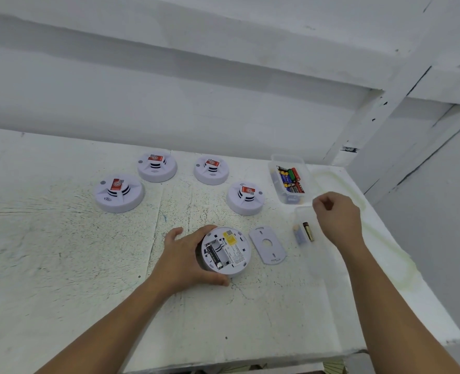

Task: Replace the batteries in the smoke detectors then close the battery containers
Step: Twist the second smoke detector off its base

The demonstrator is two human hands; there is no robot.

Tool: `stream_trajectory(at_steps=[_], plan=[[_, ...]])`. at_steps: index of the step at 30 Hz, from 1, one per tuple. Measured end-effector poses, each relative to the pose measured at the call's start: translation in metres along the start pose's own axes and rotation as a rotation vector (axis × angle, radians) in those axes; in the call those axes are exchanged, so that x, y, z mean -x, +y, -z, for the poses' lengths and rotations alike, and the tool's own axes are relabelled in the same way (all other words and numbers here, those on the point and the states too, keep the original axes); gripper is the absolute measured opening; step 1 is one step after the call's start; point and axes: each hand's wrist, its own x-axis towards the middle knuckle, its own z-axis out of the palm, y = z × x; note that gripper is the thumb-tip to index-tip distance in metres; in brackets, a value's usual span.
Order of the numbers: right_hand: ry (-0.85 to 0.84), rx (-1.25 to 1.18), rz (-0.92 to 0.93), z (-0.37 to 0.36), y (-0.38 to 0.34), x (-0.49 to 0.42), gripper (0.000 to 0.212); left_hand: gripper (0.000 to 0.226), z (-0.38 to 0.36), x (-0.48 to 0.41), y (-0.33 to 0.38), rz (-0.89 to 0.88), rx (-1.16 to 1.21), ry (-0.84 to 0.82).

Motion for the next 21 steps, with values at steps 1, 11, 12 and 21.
stream_trajectory(at_steps=[1, 11, 12, 21], plan=[[0.01, -0.025, 0.063, 0.0, -0.01, 0.005, 0.014, 0.121, 0.0, 0.0, 0.0, -0.003, -0.001, 0.0], [-0.681, 0.085, 0.753, -0.055, -0.059, 0.072, 0.019, 0.102, -0.005, -0.003, -0.007, -0.038, 0.007, -0.031], [-0.687, 0.129, 0.852, -0.06, -0.059, 0.074, 0.019, 0.102, -0.005, -0.004, -0.008, -0.039, 0.008, -0.029], [-0.608, 0.26, 1.271, -0.063, -0.065, 0.069, 0.013, 0.115, -0.006, -0.007, -0.011, -0.027, 0.015, -0.044]])
